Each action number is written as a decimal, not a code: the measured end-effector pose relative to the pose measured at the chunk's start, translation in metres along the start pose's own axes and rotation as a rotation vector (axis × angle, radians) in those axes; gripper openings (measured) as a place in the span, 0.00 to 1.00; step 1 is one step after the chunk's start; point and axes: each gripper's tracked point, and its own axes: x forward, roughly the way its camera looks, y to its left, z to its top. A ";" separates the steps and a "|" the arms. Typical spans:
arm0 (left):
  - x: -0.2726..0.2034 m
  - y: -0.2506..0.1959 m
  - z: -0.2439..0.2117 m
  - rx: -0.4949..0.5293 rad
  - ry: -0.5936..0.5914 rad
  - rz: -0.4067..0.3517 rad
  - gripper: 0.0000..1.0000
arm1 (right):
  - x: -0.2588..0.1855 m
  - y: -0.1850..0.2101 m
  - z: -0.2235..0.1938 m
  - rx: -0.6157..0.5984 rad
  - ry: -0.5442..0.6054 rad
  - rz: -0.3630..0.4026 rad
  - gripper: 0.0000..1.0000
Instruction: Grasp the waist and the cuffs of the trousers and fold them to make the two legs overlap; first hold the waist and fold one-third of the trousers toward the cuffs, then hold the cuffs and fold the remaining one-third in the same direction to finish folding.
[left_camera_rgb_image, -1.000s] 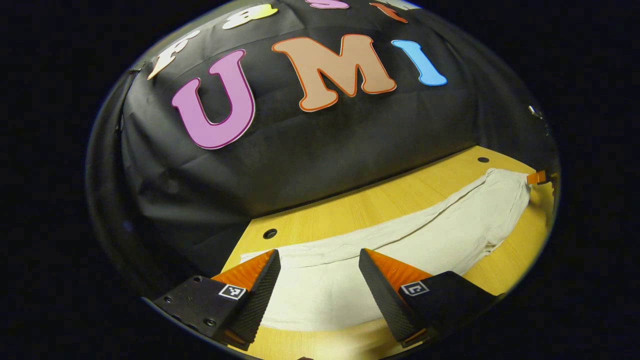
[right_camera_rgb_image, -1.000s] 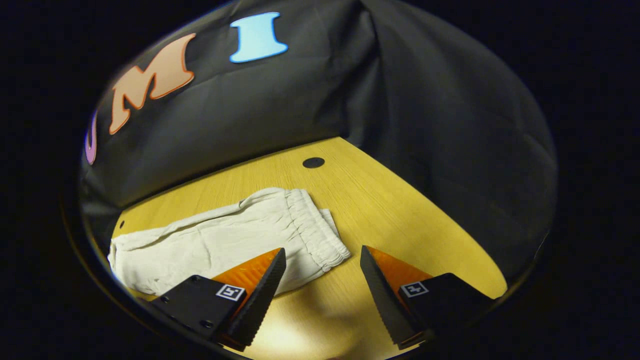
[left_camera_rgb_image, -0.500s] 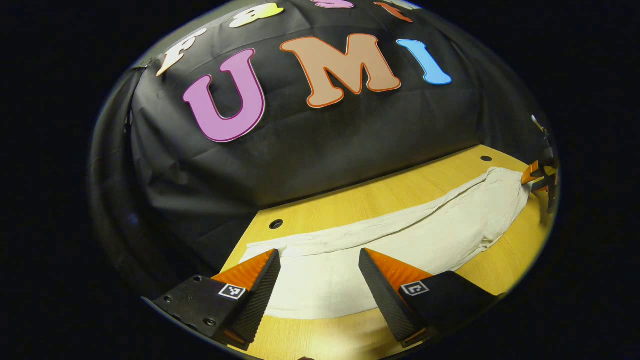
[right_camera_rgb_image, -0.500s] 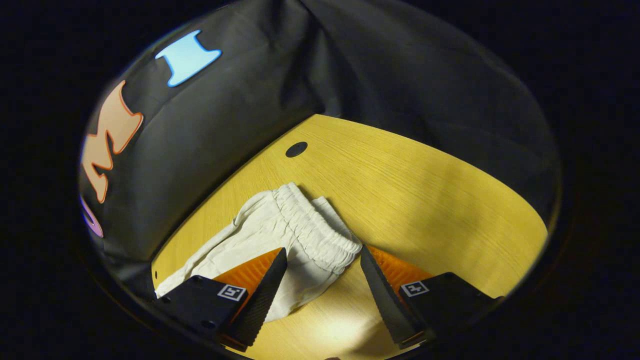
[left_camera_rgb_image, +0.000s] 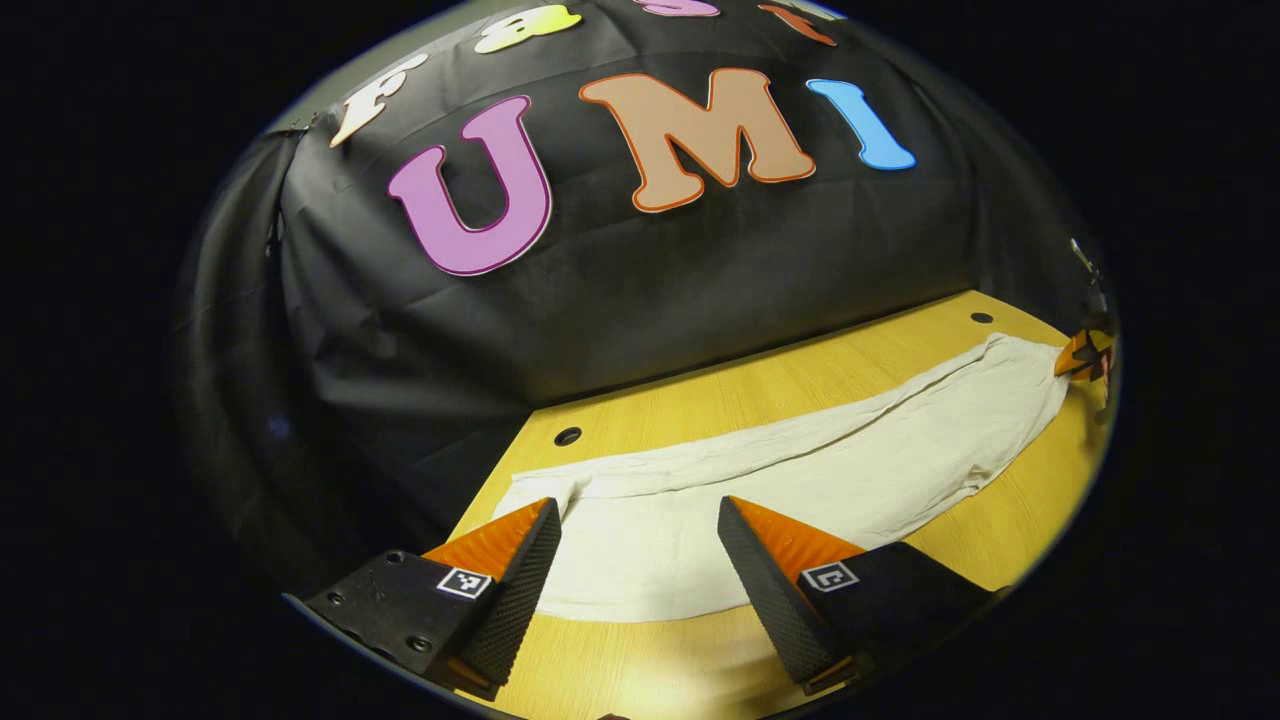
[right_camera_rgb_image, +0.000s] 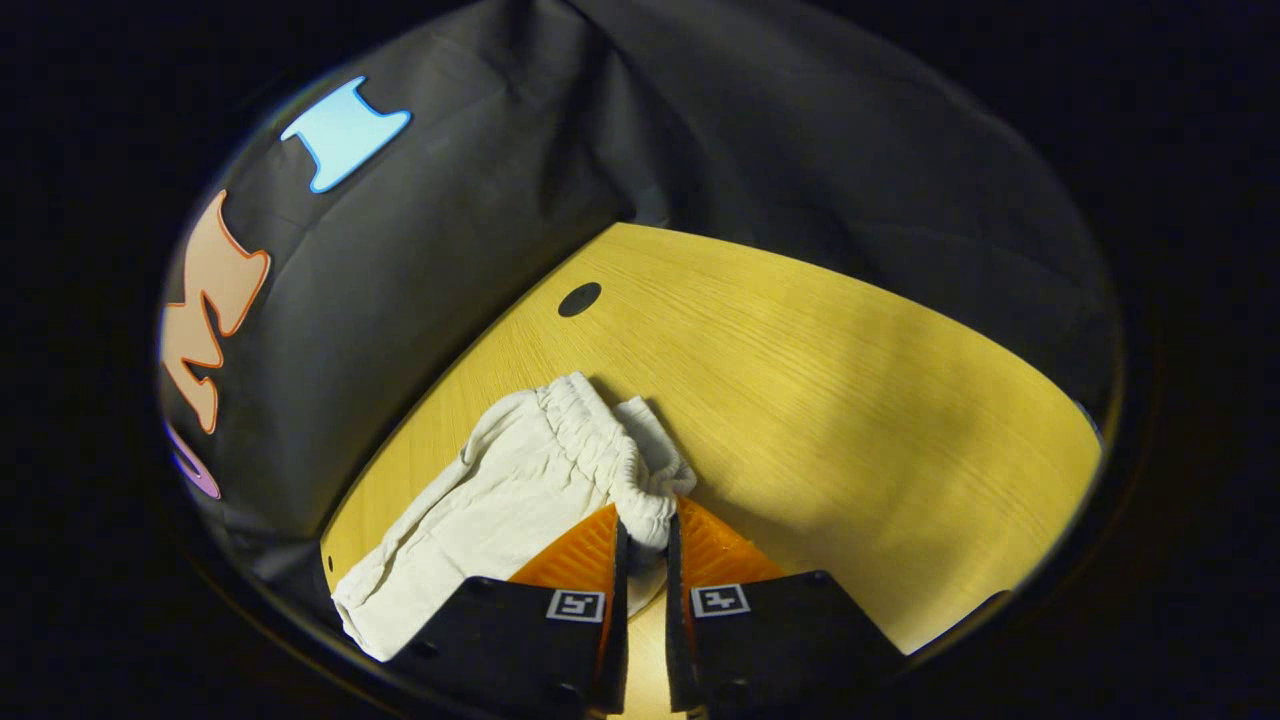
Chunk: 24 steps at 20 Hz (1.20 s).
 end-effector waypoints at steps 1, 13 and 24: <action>-0.002 -0.001 -0.001 -0.001 -0.001 0.006 0.96 | -0.003 0.000 0.003 -0.004 0.001 0.009 0.23; -0.021 -0.024 0.002 -0.027 -0.014 -0.023 0.96 | -0.062 0.041 0.047 -0.151 -0.115 0.073 0.17; -0.001 0.033 -0.018 -0.086 0.012 -0.034 0.96 | -0.145 0.136 0.076 -0.303 -0.184 0.247 0.18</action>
